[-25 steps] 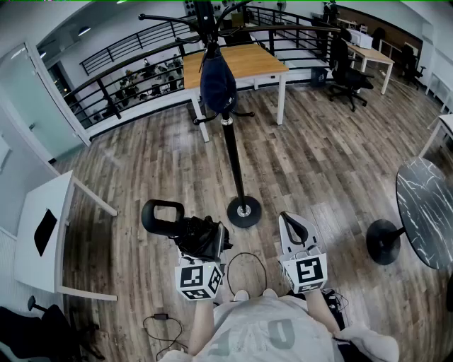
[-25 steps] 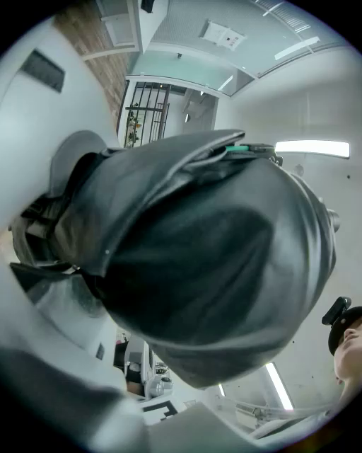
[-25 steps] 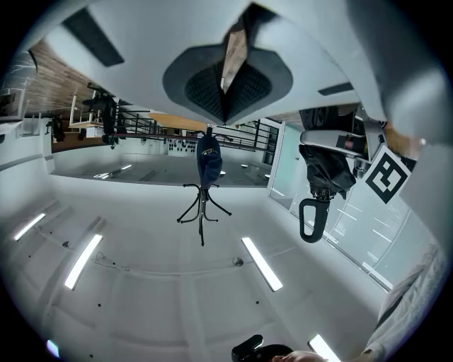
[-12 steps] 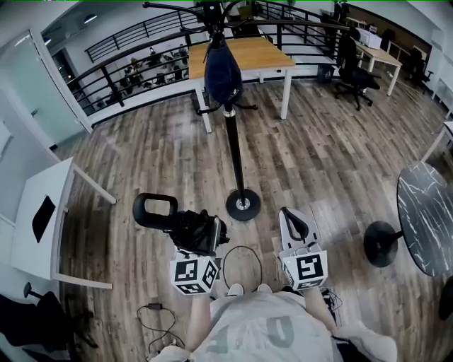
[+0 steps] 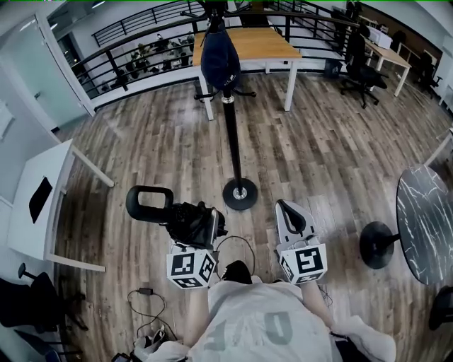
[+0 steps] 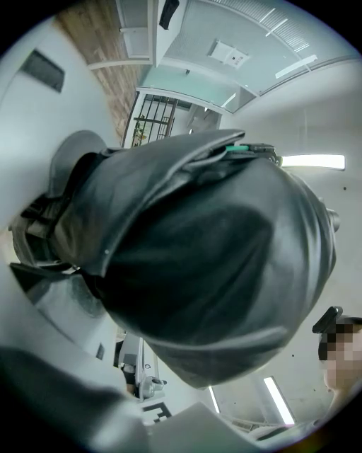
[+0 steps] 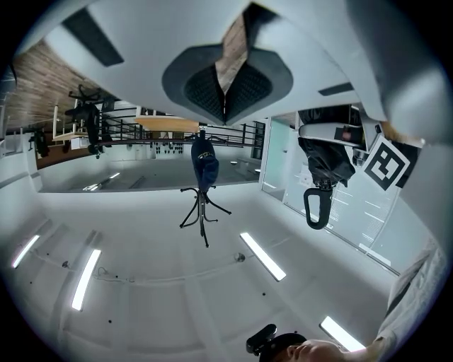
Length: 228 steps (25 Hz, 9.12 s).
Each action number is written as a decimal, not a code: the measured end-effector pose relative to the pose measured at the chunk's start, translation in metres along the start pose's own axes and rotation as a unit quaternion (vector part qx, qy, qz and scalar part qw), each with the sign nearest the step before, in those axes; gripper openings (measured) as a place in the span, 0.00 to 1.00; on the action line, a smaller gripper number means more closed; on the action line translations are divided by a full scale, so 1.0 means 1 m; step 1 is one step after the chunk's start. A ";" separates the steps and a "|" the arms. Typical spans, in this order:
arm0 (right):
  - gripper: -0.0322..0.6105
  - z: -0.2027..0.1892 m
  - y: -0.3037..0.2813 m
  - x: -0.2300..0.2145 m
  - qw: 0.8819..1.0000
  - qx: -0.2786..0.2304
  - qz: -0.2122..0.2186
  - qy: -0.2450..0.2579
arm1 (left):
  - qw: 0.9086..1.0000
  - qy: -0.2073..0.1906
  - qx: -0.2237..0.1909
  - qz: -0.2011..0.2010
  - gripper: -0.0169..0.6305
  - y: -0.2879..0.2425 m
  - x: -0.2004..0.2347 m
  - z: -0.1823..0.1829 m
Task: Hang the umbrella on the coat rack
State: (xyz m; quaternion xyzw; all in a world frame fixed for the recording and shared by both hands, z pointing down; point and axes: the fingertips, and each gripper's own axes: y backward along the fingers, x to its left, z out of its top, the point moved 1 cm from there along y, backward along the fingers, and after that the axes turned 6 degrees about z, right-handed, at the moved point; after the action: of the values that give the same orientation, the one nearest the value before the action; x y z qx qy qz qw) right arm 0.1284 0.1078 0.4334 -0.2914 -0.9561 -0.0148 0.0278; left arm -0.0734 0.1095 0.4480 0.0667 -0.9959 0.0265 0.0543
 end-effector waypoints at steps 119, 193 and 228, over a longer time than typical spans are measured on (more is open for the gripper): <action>0.10 -0.020 -0.379 -0.101 0.999 0.033 0.003 -0.034 | 0.977 -0.180 -0.055 0.106 0.46 -0.454 0.194 0.340; 0.10 -0.056 -0.348 -0.134 0.995 0.067 -0.033 -0.060 | 0.973 -0.228 0.034 -0.001 0.46 -0.530 0.073 0.190; 0.10 -0.054 -0.343 -0.105 0.996 0.073 -0.008 -0.059 | 0.984 -0.171 -0.022 -0.040 0.55 -0.477 0.067 0.191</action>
State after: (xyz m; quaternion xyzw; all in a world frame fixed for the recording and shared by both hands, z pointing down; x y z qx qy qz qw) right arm 0.0262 -0.2380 0.4762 -0.2811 -0.9570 0.0717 -0.0078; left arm -0.0943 -0.3826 0.2878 0.1086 -0.9874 -0.0095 -0.1147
